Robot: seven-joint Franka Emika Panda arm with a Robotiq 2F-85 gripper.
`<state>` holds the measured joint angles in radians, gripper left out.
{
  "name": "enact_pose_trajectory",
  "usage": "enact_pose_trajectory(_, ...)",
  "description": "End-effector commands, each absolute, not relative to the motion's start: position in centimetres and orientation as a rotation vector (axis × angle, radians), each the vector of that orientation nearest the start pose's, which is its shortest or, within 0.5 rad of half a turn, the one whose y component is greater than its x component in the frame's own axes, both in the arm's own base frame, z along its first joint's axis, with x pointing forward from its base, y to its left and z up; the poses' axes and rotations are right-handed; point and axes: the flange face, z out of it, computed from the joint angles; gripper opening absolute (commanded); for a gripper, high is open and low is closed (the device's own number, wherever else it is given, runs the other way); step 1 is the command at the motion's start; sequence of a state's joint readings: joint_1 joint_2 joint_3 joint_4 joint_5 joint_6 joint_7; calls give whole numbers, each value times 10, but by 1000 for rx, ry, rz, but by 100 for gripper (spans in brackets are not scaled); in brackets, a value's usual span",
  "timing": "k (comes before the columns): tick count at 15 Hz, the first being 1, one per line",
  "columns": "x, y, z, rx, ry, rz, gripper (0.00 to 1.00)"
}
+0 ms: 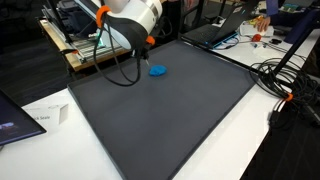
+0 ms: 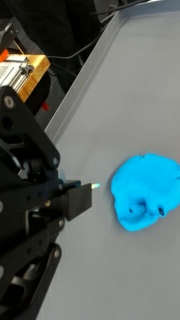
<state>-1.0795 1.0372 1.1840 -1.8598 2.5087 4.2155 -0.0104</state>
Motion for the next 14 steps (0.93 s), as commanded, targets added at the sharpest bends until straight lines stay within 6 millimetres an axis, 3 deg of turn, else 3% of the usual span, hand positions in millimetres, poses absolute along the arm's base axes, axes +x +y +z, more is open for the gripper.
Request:
enact_pose_trajectory(1, 444, -74, 217, -571, 3142, 711, 3)
enact_pose_trajectory(7, 437, -67, 200, -585, 3178, 743, 3)
enact_pose_trajectory(14, 431, -63, 199, -616, 3190, 734, 3)
